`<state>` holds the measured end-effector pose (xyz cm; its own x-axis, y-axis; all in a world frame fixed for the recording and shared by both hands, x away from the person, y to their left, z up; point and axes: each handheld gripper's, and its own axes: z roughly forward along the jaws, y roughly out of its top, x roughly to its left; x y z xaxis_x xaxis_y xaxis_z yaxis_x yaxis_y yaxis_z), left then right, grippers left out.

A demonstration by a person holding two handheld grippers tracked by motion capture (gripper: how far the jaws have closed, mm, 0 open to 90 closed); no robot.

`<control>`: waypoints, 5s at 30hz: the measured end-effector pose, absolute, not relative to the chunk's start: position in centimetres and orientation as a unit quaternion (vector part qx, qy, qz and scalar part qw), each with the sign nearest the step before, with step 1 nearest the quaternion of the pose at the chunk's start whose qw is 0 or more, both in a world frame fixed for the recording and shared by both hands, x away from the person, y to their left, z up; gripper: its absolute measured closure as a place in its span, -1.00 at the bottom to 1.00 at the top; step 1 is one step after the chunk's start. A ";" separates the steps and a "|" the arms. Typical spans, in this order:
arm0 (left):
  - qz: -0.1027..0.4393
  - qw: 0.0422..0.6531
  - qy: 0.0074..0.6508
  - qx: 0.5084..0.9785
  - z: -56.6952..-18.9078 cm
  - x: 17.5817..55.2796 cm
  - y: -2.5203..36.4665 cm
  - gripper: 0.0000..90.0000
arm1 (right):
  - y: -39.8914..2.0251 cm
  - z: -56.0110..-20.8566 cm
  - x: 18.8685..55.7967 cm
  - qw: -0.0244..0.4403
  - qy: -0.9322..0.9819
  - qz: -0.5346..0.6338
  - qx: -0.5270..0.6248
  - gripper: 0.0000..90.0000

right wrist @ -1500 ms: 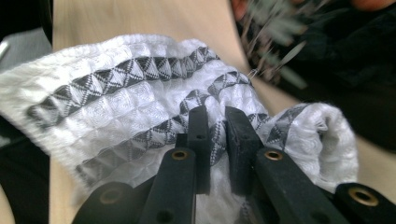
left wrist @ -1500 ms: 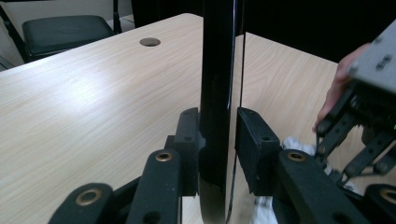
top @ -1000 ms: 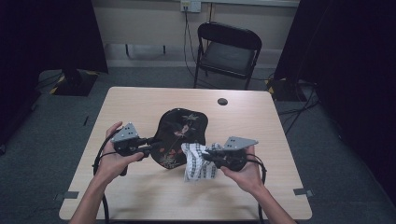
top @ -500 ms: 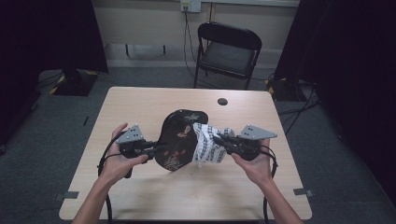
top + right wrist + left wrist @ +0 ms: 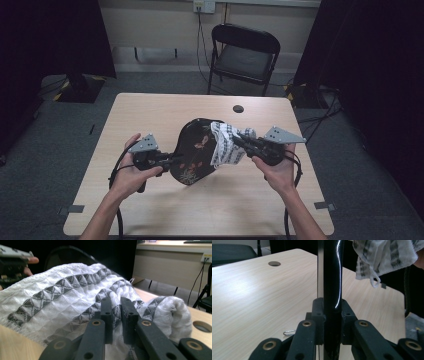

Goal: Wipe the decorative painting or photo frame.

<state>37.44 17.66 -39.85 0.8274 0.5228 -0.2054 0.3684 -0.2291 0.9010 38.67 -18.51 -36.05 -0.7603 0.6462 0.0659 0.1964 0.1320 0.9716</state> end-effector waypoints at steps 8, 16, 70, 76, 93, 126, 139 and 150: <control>0.057 0.552 0.277 0.784 -39.9 37.2 17.4 0.75 | -17.0 -36.0 38.8 0.193 0.736 0.588 0.275 0.83; 0.063 0.554 0.281 0.781 -39.9 37.0 17.2 0.75 | -15.7 -38.4 39.7 0.166 0.757 0.565 0.283 0.83; 0.080 0.530 0.261 0.803 -39.7 36.2 15.7 0.73 | -15.8 -36.6 40.1 0.153 0.761 0.560 0.290 0.80; 0.077 0.533 0.261 0.801 -39.8 36.2 15.7 0.74 | -16.0 -35.4 39.8 0.163 0.750 0.583 0.268 0.79; 0.078 0.527 0.258 0.806 -39.7 36.2 15.7 0.72 | -16.6 -36.0 40.3 0.182 0.748 0.573 0.283 0.79; 0.075 0.531 0.257 0.804 -39.8 36.3 15.8 0.73 | -16.6 -35.4 39.8 0.186 0.732 0.588 0.289 0.79; 0.064 0.533 0.270 0.799 -39.9 36.3 16.2 0.74 | -15.3 -36.6 39.8 0.155 0.747 0.579 0.286 0.80; 0.056 0.531 0.259 0.805 -39.8 36.2 15.8 0.74 | -13.8 -35.1 38.1 0.157 0.738 0.612 0.237 0.79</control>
